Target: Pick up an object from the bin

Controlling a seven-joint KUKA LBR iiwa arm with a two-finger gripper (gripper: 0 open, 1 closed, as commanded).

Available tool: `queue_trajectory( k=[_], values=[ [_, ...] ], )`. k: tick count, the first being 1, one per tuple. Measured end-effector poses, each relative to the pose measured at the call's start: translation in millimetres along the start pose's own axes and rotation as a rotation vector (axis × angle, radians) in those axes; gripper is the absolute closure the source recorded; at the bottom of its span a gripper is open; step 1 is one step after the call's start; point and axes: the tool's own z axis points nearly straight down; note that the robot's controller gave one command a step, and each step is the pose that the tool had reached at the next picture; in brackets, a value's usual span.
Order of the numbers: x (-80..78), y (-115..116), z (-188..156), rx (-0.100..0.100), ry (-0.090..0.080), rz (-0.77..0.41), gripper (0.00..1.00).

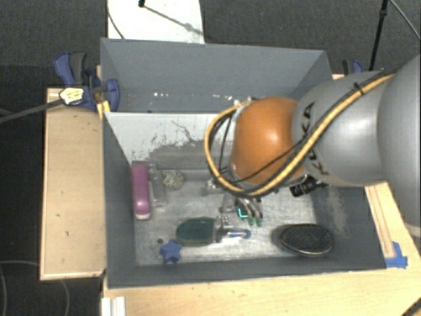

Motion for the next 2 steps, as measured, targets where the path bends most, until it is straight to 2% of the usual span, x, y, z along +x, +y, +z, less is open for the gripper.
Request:
queue_trajectory(
  k=[1,2],
  values=[
    [21.4,30.3,68.9,-0.003,-0.01,0.259,0.0],
    [18.8,30.0,66.6,-0.006,-0.016,0.265,1.0]
  ],
)
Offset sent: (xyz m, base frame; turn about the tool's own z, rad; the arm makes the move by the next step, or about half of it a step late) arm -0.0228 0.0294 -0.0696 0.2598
